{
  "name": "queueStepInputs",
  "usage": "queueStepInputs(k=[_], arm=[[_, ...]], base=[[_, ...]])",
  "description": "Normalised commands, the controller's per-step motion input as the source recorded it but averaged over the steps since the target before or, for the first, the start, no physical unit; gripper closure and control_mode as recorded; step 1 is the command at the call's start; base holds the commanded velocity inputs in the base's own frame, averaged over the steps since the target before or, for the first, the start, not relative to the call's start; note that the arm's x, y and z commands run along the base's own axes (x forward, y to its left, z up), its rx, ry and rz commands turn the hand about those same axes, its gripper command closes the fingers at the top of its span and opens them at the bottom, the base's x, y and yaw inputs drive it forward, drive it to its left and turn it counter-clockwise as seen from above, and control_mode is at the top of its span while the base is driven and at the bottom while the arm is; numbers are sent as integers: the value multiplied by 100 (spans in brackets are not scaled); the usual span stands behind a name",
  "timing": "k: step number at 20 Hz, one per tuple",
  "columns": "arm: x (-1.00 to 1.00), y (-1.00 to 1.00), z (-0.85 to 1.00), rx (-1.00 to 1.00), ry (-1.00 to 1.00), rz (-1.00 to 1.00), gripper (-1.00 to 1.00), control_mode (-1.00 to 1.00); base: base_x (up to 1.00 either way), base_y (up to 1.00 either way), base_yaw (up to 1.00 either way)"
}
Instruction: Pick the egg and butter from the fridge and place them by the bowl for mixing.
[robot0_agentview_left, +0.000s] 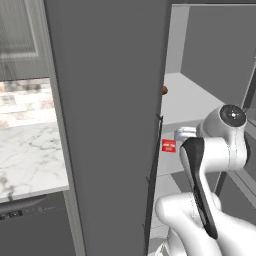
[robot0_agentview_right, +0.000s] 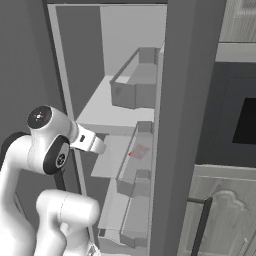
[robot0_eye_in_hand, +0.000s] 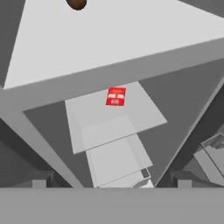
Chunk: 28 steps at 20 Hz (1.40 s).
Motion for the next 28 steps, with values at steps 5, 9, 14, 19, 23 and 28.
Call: queueStepInputs(k=[5,9,14,19,23,28], arm=[[-2,-12,39,12,-6,4,-100,-100],[15,-8,42,10,-1,5,-100,-100],[33,0,43,7,4,2,-100,-100],[33,-6,23,5,6,0,-100,-100],[45,-4,6,1,0,0,-100,-100],[36,-8,-1,0,-4,5,-100,-100]], base=[[0,0,0],[0,0,0],[0,0,0],[0,0,0],[0,0,0],[0,0,0]])
